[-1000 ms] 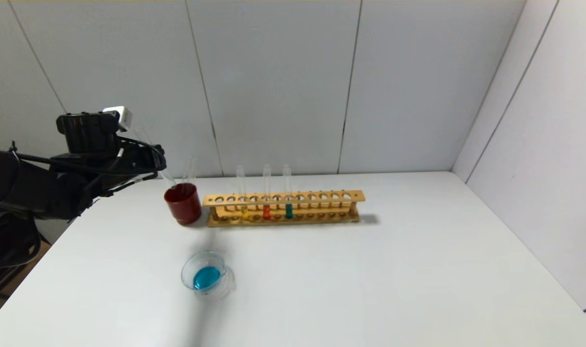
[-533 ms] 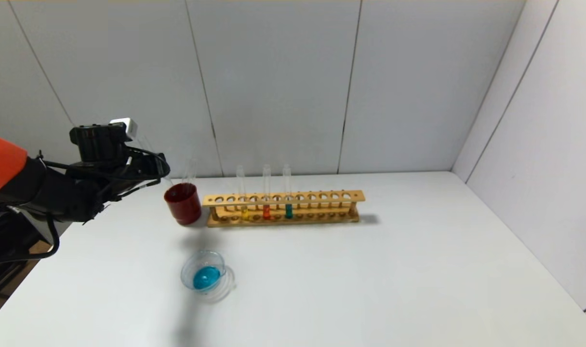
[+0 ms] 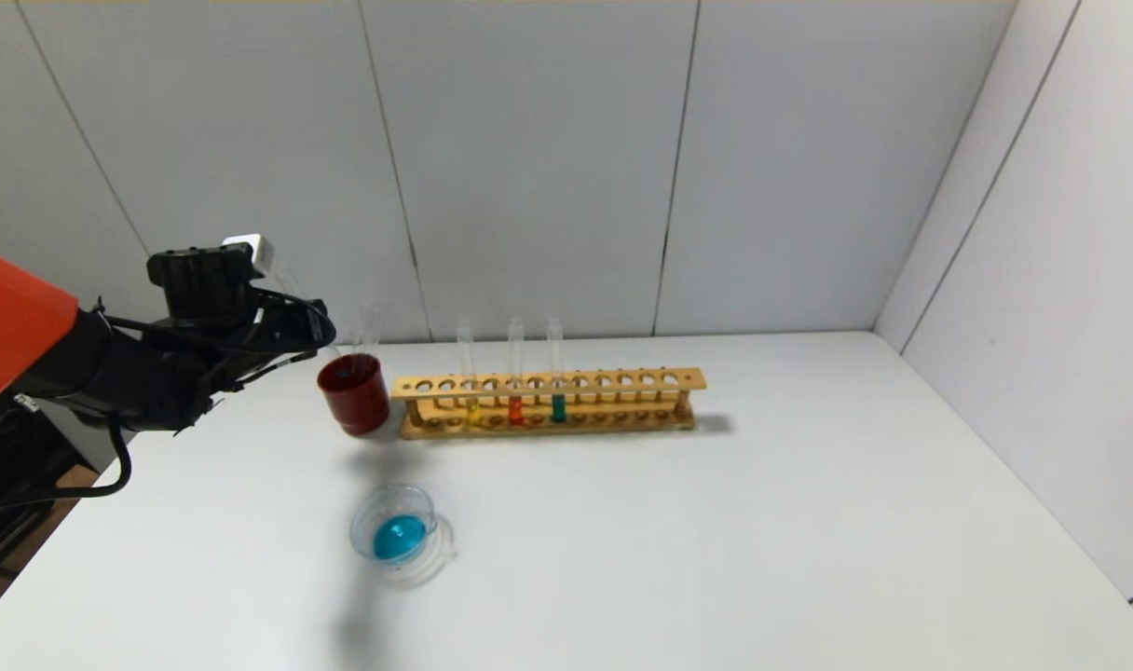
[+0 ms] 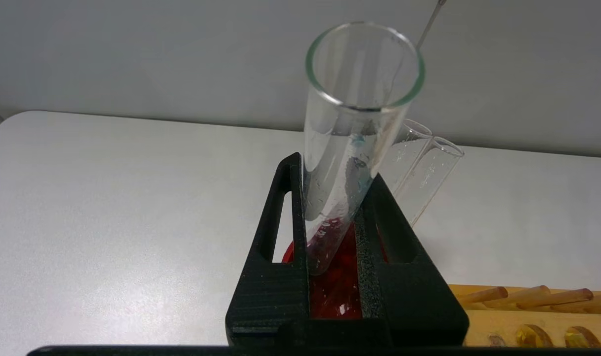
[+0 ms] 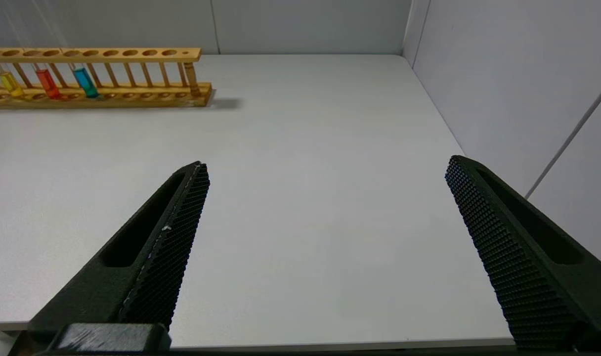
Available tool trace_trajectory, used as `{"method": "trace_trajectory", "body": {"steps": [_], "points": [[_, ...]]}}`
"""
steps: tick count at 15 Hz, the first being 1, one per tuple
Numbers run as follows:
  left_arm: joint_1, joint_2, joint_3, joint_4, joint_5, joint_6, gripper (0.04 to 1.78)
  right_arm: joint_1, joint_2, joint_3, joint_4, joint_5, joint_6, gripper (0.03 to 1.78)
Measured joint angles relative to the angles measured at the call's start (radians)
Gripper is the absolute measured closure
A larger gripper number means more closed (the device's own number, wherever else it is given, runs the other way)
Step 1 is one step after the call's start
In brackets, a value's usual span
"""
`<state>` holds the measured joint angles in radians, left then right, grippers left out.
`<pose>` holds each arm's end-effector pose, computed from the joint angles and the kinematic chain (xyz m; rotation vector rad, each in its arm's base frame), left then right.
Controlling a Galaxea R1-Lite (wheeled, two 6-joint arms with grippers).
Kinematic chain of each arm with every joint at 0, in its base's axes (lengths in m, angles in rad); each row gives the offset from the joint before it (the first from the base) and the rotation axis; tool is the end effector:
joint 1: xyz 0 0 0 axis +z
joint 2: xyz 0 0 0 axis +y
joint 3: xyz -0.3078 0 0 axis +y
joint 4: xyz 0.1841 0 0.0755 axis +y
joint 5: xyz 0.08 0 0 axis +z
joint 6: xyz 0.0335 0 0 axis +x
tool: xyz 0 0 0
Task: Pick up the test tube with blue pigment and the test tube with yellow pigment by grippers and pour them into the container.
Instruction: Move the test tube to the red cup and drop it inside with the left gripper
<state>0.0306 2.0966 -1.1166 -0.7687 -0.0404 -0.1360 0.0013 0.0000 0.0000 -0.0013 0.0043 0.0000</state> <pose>0.4305 0.0118 0.1316 -0.1430 0.2115 0.0046 -0.0102 0.0001 0.0756 0.0000 -0.0013 0.0056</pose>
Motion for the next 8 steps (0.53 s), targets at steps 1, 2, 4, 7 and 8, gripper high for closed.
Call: {"method": "trace_trajectory", "body": {"steps": [1, 2, 4, 7, 8], "points": [[0.000, 0.005, -0.001, -0.013, 0.000, 0.000, 1.50, 0.000, 0.000, 0.000, 0.000, 0.000, 0.000, 0.06], [0.000, 0.011, -0.001, -0.019, 0.000, 0.001, 1.50, 0.000, 0.000, 0.000, 0.000, 0.000, 0.000, 0.06], [0.000, 0.024, -0.005, -0.021, 0.000, 0.001, 1.50, 0.000, 0.000, 0.000, 0.000, 0.000, 0.000, 0.06], [-0.003, 0.042, -0.007, -0.042, 0.000, 0.004, 1.45, 0.000, 0.000, 0.000, 0.000, 0.000, 0.000, 0.06], [-0.003, 0.046, -0.007, -0.045, 0.001, 0.005, 1.40, 0.000, 0.000, 0.000, 0.000, 0.000, 0.000, 0.06]]}}
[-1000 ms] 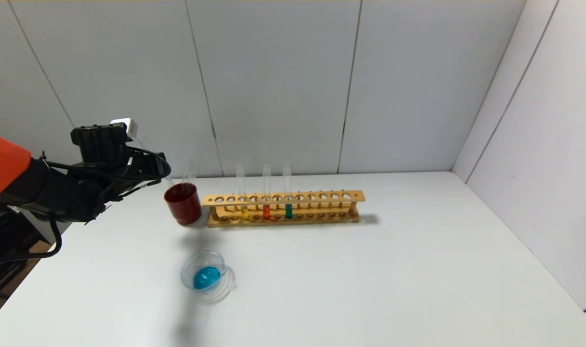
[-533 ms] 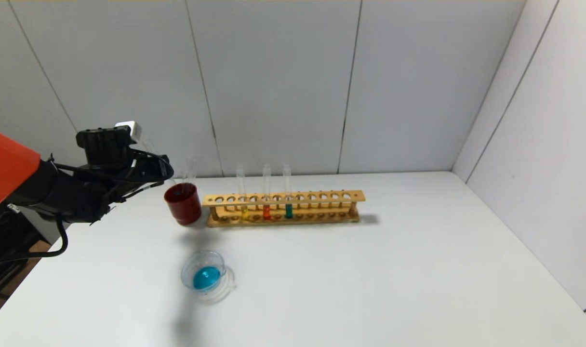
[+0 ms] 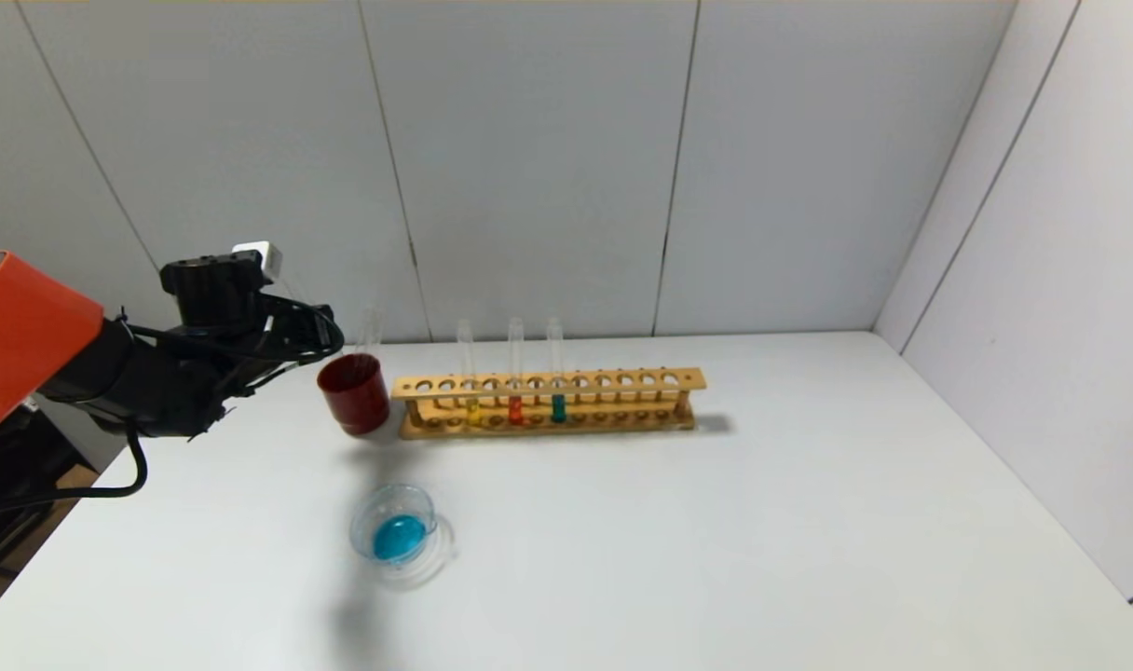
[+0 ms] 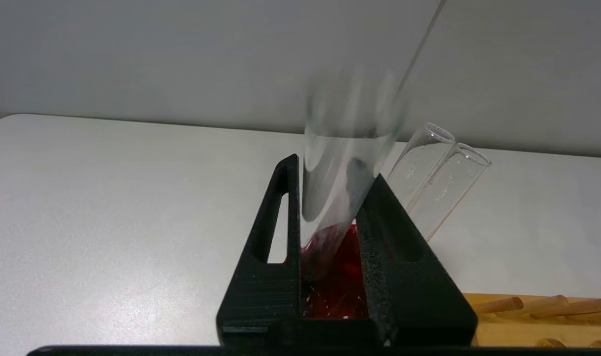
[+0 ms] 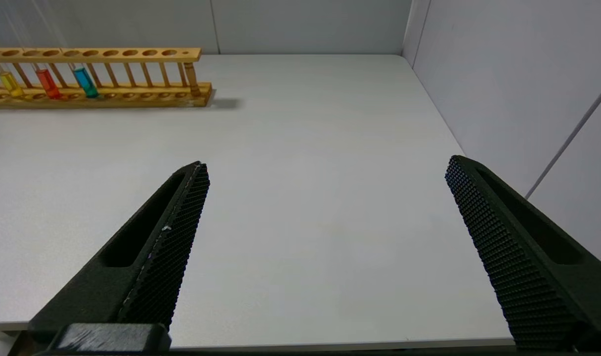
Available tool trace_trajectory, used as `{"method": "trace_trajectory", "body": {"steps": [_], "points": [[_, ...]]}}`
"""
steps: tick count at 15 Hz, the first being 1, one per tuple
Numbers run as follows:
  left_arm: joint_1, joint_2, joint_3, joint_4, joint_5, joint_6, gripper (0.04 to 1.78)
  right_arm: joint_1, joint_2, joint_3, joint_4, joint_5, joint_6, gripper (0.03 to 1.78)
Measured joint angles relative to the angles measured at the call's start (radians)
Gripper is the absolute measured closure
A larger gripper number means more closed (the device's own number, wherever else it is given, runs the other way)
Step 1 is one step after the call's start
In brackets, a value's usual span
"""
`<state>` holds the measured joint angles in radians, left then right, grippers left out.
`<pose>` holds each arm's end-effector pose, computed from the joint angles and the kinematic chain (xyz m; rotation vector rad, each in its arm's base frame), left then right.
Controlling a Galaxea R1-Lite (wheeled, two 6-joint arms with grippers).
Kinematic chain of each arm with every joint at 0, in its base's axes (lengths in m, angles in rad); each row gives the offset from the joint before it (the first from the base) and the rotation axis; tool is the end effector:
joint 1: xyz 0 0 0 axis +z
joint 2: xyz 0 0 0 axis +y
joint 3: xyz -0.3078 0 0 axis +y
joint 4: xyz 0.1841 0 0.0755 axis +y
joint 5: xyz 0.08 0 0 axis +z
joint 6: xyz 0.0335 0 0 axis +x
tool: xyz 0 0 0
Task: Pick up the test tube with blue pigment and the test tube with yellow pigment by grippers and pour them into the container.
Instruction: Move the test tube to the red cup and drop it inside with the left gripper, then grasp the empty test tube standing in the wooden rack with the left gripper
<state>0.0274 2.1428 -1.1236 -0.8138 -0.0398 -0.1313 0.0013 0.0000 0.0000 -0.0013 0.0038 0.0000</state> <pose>0.4384 0.0107 0.1184 -0.1377 0.2058 0.0011 -0.0102 0.0001 0.0756 0.0000 -0.0013 0.0051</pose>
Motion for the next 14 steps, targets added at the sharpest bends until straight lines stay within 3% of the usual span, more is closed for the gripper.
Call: {"method": "trace_trajectory", "body": {"steps": [2, 6, 8, 11, 14], "points": [[-0.001, 0.005, 0.000, 0.003, 0.000, 0.001, 1.20, 0.000, 0.000, 0.000, 0.000, 0.000, 0.000, 0.06], [-0.004, 0.000, 0.002, 0.010, 0.000, 0.003, 0.53, 0.000, 0.000, 0.000, 0.000, 0.000, 0.000, 0.06], [-0.007, -0.015, 0.006, 0.012, 0.000, 0.002, 0.28, 0.000, 0.000, 0.000, 0.000, 0.000, 0.000, 0.06], [-0.008, -0.070, 0.011, 0.028, 0.000, 0.002, 0.08, 0.000, 0.000, 0.000, 0.000, 0.000, 0.000, 0.06], [-0.007, -0.182, 0.018, 0.116, 0.001, 0.002, 0.07, 0.000, 0.000, 0.000, 0.000, 0.000, 0.000, 0.06]]}}
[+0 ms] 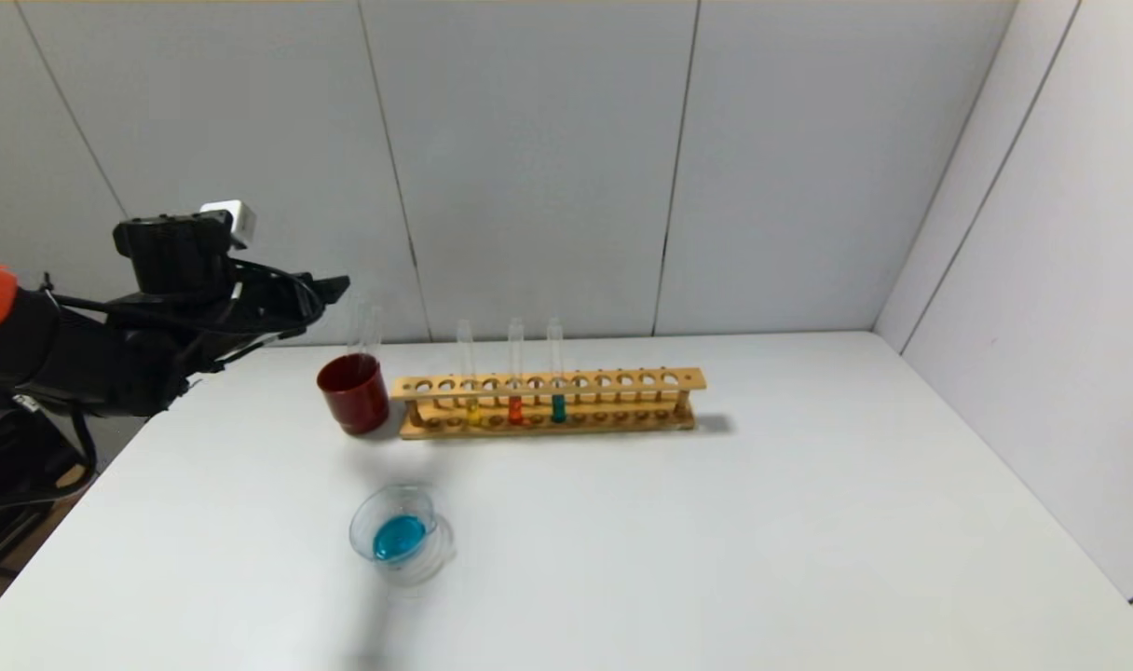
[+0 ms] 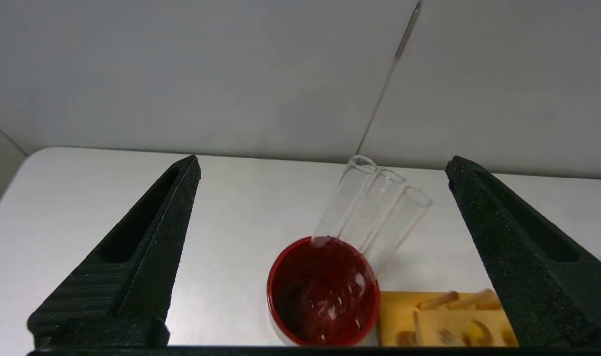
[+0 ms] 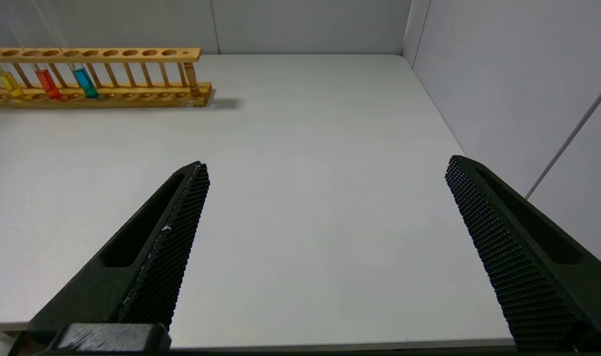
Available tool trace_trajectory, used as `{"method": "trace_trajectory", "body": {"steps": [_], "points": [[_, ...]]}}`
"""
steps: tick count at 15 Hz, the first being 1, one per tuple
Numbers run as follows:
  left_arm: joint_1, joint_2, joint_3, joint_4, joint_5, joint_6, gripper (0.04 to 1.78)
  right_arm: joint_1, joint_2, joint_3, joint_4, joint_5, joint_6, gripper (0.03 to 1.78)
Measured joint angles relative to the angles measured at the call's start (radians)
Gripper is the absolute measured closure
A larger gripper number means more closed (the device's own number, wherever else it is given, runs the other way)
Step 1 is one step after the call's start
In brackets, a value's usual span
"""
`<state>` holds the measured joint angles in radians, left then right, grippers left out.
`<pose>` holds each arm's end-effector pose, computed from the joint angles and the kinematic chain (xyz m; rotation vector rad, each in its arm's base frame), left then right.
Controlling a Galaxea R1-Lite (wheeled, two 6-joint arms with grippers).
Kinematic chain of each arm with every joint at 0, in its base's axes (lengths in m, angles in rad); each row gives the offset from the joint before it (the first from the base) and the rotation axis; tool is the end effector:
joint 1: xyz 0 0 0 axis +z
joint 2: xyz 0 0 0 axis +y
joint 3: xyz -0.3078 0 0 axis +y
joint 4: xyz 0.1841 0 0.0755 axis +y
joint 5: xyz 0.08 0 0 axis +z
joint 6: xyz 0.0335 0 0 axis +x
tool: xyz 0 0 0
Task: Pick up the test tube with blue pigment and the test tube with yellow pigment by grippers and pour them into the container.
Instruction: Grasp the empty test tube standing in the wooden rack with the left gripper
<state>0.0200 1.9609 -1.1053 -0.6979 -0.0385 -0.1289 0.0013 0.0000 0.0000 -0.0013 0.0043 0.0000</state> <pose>0.4068 0.0068 0.1774 -0.1332 0.1586 -0.0083 -0.0102 0.0001 0.0756 0.0000 -0.0013 0.0056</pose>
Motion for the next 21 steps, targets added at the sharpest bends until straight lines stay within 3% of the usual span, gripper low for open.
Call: {"method": "trace_trajectory", "body": {"steps": [4, 7, 9, 16, 21], "points": [[-0.022, -0.217, 0.043, 0.282, 0.004, -0.003, 0.07, 0.000, 0.000, 0.000, 0.000, 0.000, 0.000, 0.06], [-0.084, -0.374, 0.123, 0.523, 0.008, -0.010, 0.07, 0.000, 0.000, 0.000, 0.000, 0.000, 0.000, 0.06], [-0.137, -0.443, 0.189, 0.594, 0.008, -0.018, 0.07, 0.000, 0.000, 0.000, 0.000, 0.000, 0.000, 0.06], [-0.302, -0.470, 0.262, 0.567, 0.007, -0.081, 0.07, 0.000, 0.000, 0.000, 0.000, 0.000, 0.000, 0.06], [-0.337, -0.359, 0.259, 0.361, 0.010, -0.074, 0.07, 0.000, 0.000, 0.000, 0.000, 0.000, 0.000, 0.06]]}}
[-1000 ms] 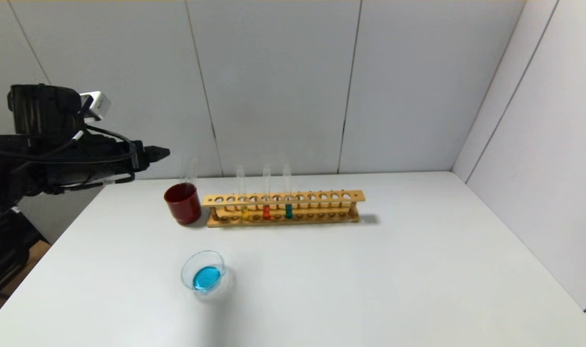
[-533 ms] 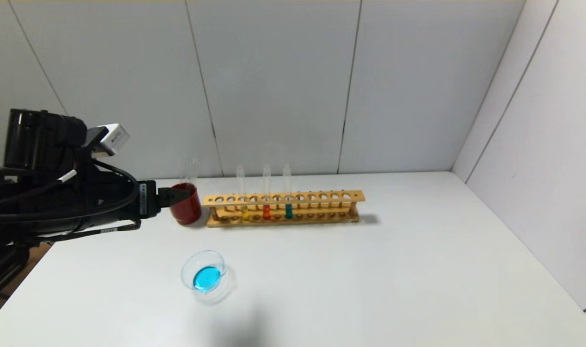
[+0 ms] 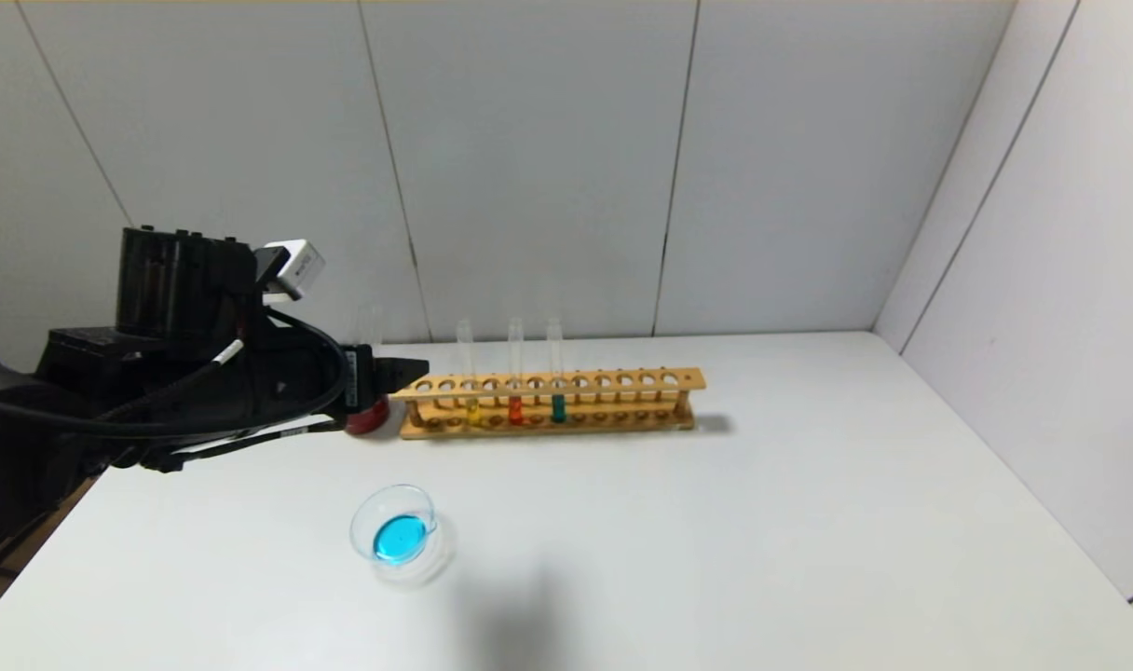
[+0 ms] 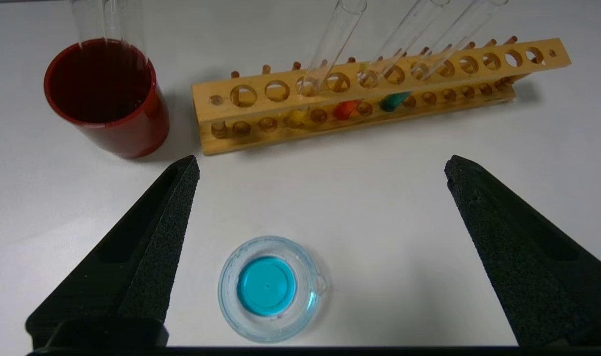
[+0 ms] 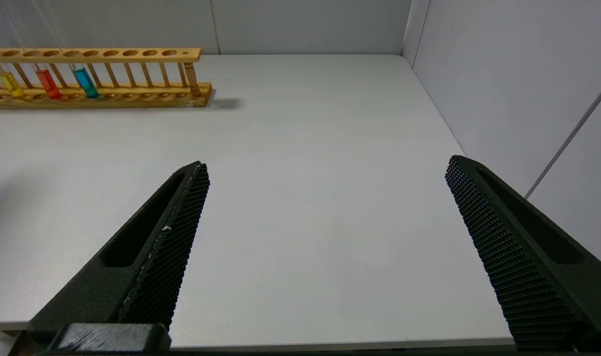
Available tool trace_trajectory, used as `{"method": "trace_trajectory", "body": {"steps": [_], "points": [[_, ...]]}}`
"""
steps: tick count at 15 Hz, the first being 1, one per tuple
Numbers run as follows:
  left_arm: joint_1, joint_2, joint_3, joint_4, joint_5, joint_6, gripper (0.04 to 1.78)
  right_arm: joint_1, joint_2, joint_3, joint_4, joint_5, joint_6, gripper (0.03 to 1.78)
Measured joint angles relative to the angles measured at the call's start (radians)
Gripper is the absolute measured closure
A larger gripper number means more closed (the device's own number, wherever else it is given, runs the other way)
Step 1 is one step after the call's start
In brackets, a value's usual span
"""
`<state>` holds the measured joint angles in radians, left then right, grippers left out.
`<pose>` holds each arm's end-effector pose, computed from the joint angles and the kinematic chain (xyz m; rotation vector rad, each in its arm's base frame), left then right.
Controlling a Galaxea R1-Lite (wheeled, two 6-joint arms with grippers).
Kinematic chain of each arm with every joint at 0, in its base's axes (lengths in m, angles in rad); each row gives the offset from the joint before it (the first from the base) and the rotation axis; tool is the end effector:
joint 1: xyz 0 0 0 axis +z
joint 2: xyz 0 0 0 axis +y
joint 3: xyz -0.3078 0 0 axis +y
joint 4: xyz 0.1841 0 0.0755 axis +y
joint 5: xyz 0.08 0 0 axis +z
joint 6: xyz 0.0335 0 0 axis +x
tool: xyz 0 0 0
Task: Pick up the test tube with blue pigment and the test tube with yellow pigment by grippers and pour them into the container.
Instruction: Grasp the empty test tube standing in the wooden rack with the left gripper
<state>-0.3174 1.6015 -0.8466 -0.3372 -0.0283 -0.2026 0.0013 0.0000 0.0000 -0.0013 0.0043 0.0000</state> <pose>0.2838 -0.0942 0.1905 -0.1372 0.4480 -0.2971 -0.0102 0.0001 0.0756 0.0000 -0.0013 0.0056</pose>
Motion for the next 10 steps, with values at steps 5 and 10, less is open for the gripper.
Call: {"method": "trace_trajectory", "body": {"steps": [5, 10], "points": [[-0.030, 0.124, -0.029, -0.089, 0.035, 0.015, 0.07, 0.000, 0.000, 0.000, 0.000, 0.000, 0.000, 0.06], [-0.076, 0.278, -0.129, -0.148, 0.139, 0.044, 0.07, 0.000, 0.000, 0.000, 0.000, 0.000, 0.000, 0.06]]}}
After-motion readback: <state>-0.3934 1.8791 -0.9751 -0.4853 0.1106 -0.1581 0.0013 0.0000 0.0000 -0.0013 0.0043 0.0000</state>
